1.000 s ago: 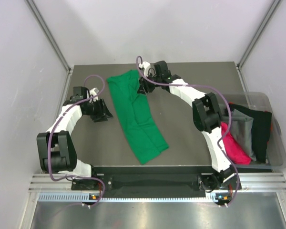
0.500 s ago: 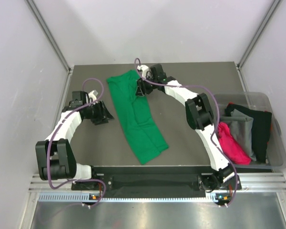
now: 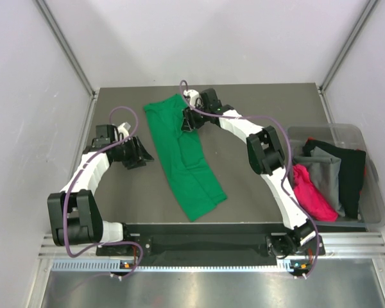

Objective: Fold and stack the t-shirts

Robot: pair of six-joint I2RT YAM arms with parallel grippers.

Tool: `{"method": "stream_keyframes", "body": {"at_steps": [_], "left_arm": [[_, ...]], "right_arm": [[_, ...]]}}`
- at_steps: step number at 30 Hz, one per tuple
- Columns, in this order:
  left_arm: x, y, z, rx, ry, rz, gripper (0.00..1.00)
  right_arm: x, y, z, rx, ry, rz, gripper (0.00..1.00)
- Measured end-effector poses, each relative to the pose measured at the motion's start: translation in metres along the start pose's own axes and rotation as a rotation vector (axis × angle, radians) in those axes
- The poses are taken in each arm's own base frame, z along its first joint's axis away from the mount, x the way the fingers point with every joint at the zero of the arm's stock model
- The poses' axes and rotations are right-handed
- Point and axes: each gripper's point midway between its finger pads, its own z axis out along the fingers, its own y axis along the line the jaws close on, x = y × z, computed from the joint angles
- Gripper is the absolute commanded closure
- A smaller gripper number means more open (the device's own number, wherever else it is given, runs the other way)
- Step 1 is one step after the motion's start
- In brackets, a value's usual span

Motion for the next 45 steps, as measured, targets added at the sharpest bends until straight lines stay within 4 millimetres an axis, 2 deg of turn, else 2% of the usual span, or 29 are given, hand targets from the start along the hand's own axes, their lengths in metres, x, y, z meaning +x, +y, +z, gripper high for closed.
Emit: {"method": "stream_keyframes", "body": {"at_steps": [4,7,11,14,19,22,28,33,37,38,40,42,45], "left_arm": [[0.000,0.001,-0.001,0.005,-0.005,-0.007,0.46],[-0.001,0.001,-0.001,0.007,-0.010,-0.013,0.46],[-0.003,0.001,-0.002,0.009,-0.022,-0.016,0.46],[-0.002,0.002,-0.002,0.008,-0.024,-0.022,0.46],[-0.002,0.002,-0.002,0.008,-0.027,-0.025,0.46],[-0.002,0.002,-0.003,0.009,-0.029,-0.025,0.45],[-0.001,-0.001,-0.007,0.017,-0.042,-0.020,0.45],[-0.002,-0.006,-0.011,0.037,-0.059,-0.013,0.44],[-0.003,-0.008,-0.011,0.044,-0.065,-0.015,0.44],[-0.002,-0.008,-0.011,0.046,-0.064,-0.016,0.44],[-0.002,-0.008,-0.012,0.046,-0.065,-0.019,0.44],[-0.003,-0.008,-0.013,0.046,-0.070,-0.017,0.43],[-0.003,-0.009,-0.015,0.046,-0.076,-0.006,0.39]], "right_arm": [[0.005,-0.003,0.004,0.005,0.004,0.015,0.56],[0.005,-0.004,0.006,0.007,0.000,0.022,0.66],[0.000,-0.003,0.006,0.006,-0.011,0.021,0.85],[0.000,-0.003,0.006,0.006,-0.011,0.021,0.93],[0.001,-0.002,0.006,-0.001,-0.008,0.021,0.98],[0.009,-0.001,0.005,-0.004,0.009,0.032,0.99],[0.028,0.010,-0.014,-0.006,0.055,0.061,1.00],[0.025,0.021,-0.034,-0.005,0.052,0.055,0.98],[0.015,0.022,-0.039,0.002,0.029,0.038,0.87],[0.014,0.021,-0.040,0.006,0.028,0.037,0.75],[0.015,0.018,-0.042,0.019,0.031,0.041,0.67],[0.020,0.018,-0.050,0.032,0.045,0.051,0.63],[0.033,0.023,-0.073,0.042,0.079,0.068,0.62]]}}
